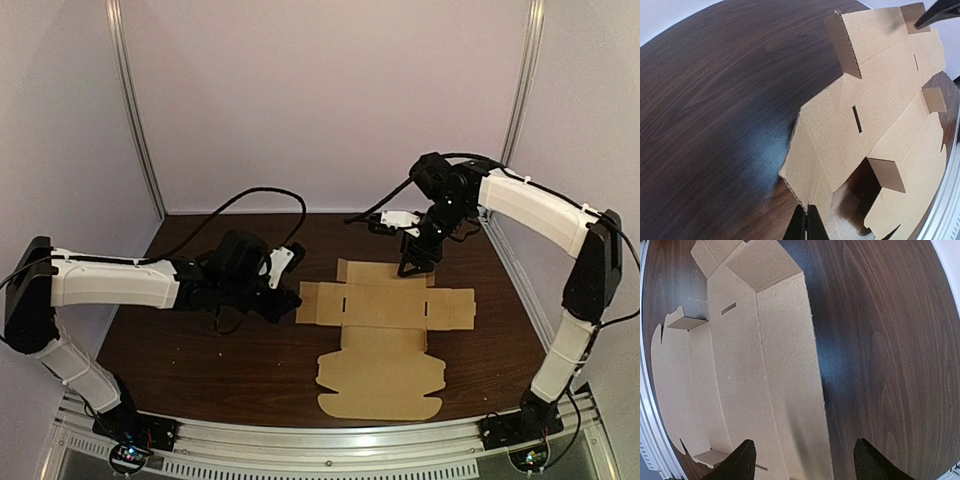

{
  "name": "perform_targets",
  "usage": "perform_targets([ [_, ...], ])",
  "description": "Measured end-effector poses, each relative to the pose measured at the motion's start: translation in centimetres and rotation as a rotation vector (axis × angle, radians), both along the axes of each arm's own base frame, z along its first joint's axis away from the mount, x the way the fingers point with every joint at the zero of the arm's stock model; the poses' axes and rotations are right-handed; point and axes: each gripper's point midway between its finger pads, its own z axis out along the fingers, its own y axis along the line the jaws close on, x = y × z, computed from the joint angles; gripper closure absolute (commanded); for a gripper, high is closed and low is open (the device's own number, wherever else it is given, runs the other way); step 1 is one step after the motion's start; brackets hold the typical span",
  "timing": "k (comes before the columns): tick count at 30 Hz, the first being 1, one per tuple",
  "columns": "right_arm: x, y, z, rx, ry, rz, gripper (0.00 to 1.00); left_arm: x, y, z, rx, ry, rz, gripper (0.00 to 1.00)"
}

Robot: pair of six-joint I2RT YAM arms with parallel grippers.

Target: Fold the paper box

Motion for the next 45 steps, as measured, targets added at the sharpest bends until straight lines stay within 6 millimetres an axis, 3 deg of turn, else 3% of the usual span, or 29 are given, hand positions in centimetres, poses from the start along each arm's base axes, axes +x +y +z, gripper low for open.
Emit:
perform_targets([
  [5, 1.3, 1.0, -2.1, -0.030, 0.055, 0.021, 0.36, -0.3, 0.1, 0.9, -0.006, -0.051, -0.040, 1.00],
  [11, 2.1, 1.7, -1.5, -0.027, 0.068, 0.032, 0.54, -0.4, 0.3, 0.9, 0.005, -0.067, -0.054, 1.00],
  [16, 1.1, 1.9, -1.2, -0.016, 0.122, 0.053, 0.62, -0.3, 0.4, 0.6, 0.009, -0.071, -0.047, 1.00],
  [22, 0.0, 1.8, -2.4, -0.025, 0.206, 0.058, 0.71, 0.3, 0.6, 0.9, 0.010, -0.096, -0.023, 1.00],
  [30, -0.7, 2.3, -2.9, -0.016, 0.263, 0.017, 1.00, 0.9, 0.8, 0.8, 0.020, -0.111, 0.011, 1.00],
  [35, -1.8, 2.5, -3.9, -0.024, 0.231, 0.000, 1.00, 1.4, 0.7, 0.0, 0.013, -0.106, 0.043, 1.00],
  [39, -2.8, 2.5, -4.0, -0.060, 0.116, 0.002, 1.00, 1.3, 0.7, -0.5, -0.005, -0.102, 0.055, 0.76],
  [42, -3.0, 2.3, -3.8, -0.095, 0.007, -0.003, 1.00, 1.3, 0.8, -0.2, -0.028, -0.110, 0.061, 0.64],
  [45, -2.7, 2.4, -3.3, -0.112, -0.066, -0.008, 1.00, 0.4, 2.1, 1.1, -0.060, -0.132, 0.074, 0.56],
])
